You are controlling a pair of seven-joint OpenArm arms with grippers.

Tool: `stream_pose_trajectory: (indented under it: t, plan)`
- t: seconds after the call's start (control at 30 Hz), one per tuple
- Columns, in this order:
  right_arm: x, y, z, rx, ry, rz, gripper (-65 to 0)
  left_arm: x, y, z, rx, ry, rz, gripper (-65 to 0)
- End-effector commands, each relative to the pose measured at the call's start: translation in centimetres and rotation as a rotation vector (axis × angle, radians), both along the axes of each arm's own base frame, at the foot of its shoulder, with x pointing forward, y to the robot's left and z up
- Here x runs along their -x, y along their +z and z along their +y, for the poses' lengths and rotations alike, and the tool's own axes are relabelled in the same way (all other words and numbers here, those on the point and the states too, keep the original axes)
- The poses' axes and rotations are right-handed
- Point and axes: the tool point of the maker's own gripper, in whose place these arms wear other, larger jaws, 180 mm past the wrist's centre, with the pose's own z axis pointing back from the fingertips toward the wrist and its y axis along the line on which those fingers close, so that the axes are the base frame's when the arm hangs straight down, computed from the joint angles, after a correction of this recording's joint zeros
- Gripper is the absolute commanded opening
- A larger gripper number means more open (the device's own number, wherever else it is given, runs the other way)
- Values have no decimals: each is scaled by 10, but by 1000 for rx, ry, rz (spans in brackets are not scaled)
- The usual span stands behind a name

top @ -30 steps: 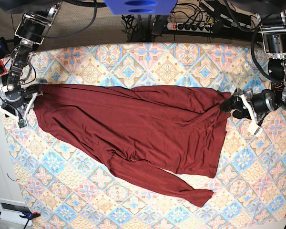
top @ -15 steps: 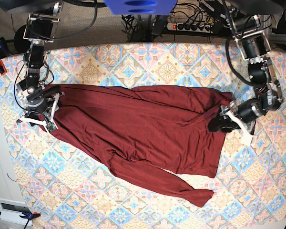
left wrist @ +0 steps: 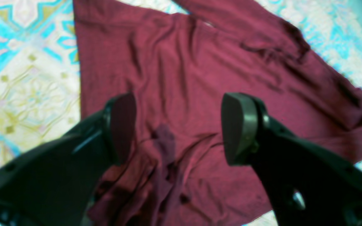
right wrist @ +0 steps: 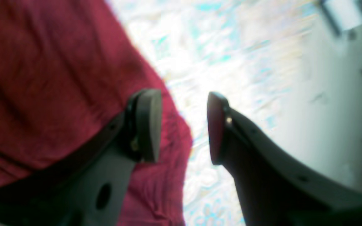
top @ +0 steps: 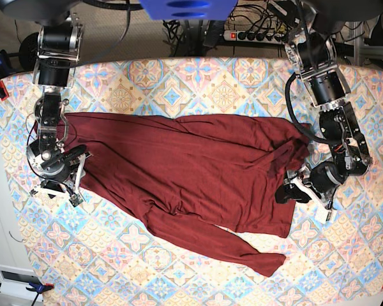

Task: Layout the t-shirt on the table in an organized manner, then fold the t-shirt properly
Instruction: 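Grasp the shirt edge with the left gripper and pull it outward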

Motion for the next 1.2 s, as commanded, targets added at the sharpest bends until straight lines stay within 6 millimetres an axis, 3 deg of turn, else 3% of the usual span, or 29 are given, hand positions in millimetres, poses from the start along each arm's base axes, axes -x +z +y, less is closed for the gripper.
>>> stream_pose_trajectory:
  t: [0.0,0.27,0.43,0.63,0.73,0.83,0.93,1.07,1.17]
  plan:
    - [-23,32,-3,-3,11,-102,-418,-17,29,5,6,20,-111,-238]
    - [-51,12,-12,-97,-14,-65,-418,-36,39,17,-10,89,-209,-238]
    - [-50,-7,-17,-132,-38,-21,-418,-64,17,27,21,139,-146,-237]
    - [-51,-7,-16,-138,-33,-26,-418,-100,9,25,99,196,-154,-238]
    - [-51,-7,-16,-138,-33,-28,-418,-102,-1,17,122,184,-100,-239]
    - [-51,-5,-16,-135,-31,-32,-418,-95,-4,13,99,143,-43,-239]
    - [-49,-7,-16,-132,-35,-23,-418,-67,-10,18,4,89,20,-240]
    - [-30,-18,-28,-128,-73,-3,-418,-16,2,43,-202,62,25,-240]
    - [-14,-8,-47,-106,-131,-22,-418,25,3,56,-297,34,54,-240]
